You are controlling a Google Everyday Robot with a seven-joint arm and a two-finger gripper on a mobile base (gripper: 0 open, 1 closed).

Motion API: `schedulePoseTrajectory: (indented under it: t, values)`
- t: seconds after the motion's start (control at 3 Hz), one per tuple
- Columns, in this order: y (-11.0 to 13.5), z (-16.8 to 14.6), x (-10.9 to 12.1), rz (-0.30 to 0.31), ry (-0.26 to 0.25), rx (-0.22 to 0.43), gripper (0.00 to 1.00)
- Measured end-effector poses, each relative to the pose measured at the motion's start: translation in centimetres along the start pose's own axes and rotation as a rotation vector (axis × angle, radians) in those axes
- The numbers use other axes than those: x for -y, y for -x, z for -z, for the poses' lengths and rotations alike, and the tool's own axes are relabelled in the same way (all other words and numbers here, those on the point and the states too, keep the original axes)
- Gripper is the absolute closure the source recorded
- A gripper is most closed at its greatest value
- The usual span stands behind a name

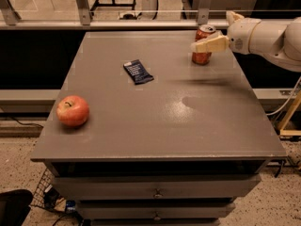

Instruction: Pick coke can

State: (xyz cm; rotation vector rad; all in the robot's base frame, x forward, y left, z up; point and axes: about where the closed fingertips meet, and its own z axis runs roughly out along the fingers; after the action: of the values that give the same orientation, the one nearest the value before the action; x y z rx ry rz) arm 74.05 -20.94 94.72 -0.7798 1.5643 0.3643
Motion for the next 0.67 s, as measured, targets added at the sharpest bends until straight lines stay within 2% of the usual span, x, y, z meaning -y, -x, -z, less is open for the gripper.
schedulePoseTrajectory:
  t: [0.33,0.67]
  values:
    - [-0.8,-0.5,1.0,-0.005,0.003,0.012,0.0]
    - [-1.8,-1.6,1.0,-0.046,0.04,0.01,0.0]
